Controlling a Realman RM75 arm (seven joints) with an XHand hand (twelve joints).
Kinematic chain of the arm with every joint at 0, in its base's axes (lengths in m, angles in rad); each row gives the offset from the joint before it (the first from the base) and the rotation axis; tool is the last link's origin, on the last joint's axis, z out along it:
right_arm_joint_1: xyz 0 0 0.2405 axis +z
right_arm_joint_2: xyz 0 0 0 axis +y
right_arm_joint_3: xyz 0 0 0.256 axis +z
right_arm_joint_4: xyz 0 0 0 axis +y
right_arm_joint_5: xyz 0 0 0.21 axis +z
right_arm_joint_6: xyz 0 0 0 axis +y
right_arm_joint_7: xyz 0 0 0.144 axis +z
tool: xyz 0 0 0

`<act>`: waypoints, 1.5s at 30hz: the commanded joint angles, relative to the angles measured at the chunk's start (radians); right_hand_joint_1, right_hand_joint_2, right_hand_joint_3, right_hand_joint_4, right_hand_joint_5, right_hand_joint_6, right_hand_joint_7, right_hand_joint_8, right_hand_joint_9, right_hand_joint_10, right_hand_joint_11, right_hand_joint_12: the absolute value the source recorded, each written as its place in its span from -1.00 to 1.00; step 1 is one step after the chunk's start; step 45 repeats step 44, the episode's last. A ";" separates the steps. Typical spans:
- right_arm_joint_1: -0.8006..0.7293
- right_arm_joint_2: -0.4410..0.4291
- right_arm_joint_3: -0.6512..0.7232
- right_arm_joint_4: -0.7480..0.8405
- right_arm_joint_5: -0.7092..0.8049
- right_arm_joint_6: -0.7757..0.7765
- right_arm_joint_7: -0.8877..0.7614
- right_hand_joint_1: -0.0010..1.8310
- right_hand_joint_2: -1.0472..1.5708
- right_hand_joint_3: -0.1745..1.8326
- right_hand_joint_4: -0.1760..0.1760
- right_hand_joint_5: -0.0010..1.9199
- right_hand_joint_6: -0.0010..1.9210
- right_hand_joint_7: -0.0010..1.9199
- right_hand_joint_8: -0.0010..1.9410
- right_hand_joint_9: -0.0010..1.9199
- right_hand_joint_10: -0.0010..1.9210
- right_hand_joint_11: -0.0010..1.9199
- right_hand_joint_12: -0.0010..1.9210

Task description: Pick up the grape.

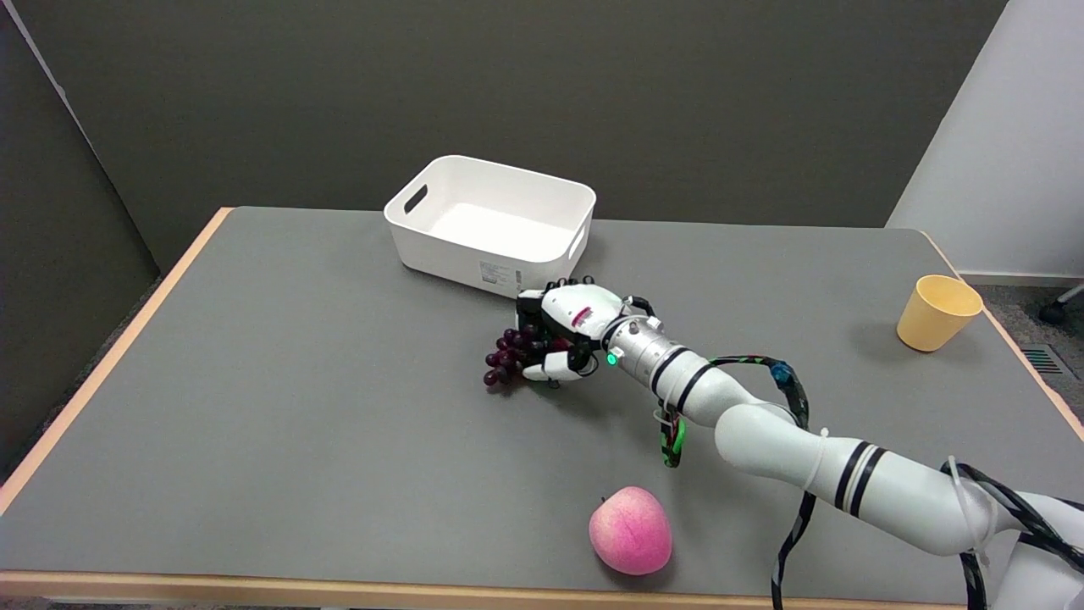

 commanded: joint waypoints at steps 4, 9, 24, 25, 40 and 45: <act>-0.014 -0.002 0.002 0.017 -0.001 0.064 0.002 0.26 0.65 -0.38 -1.00 -0.38 0.69 -0.33 0.71 -0.16 0.73 -0.72 1.00; -0.016 0.012 0.039 0.063 -0.007 0.074 0.002 0.26 0.64 -0.36 -1.00 -0.37 0.69 -0.32 0.71 -0.13 0.72 -0.68 1.00; 0.126 0.049 0.163 0.279 -0.017 0.070 0.002 0.27 0.61 -0.30 -1.00 -0.34 0.65 -0.28 0.68 -0.11 0.72 -0.45 1.00; 0.134 0.047 0.160 0.281 -0.023 0.071 0.002 0.27 0.60 -0.30 -1.00 -0.34 0.65 -0.28 0.68 -0.11 0.72 -0.45 1.00; 0.485 -0.126 0.012 -0.167 -0.027 0.085 -0.007 0.27 0.61 -0.30 -1.00 -0.34 0.66 -0.29 0.69 -0.11 0.73 -0.43 1.00; 0.618 -0.227 -0.067 -0.460 0.011 0.086 0.002 0.27 0.61 -0.30 -1.00 -0.35 0.67 -0.29 0.69 -0.12 0.74 -0.45 1.00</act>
